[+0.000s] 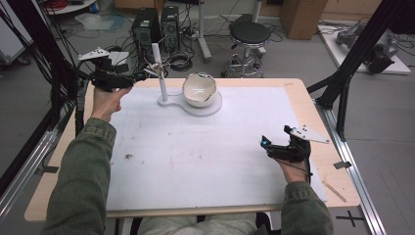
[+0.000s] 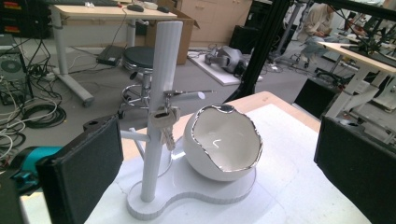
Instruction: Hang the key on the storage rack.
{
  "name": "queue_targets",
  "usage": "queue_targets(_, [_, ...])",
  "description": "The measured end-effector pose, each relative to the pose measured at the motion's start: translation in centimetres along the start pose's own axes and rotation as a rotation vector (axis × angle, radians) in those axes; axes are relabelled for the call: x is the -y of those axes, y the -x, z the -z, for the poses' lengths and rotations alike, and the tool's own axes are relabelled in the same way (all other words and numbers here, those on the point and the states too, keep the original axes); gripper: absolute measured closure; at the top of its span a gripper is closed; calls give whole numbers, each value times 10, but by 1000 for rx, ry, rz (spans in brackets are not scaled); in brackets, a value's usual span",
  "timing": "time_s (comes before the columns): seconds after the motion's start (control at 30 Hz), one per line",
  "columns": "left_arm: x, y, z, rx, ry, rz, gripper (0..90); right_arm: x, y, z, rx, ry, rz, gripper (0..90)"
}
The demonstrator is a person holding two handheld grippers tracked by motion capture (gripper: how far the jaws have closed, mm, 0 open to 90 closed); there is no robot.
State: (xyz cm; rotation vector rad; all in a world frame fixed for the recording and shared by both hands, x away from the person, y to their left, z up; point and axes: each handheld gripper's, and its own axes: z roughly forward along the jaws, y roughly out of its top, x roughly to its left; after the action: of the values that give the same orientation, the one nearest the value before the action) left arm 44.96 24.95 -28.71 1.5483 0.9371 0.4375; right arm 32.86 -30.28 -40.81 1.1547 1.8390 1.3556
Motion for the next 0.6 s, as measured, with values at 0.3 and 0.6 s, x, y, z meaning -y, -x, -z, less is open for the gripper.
queue_targets(0.3, [14,5,11,-11,-15,-31,16,0,0,0,-1,0,0,6])
queue_targets(0.6, [26,6,18,-8,-41,-25,16,0,0,0,0,-3,-4,6])
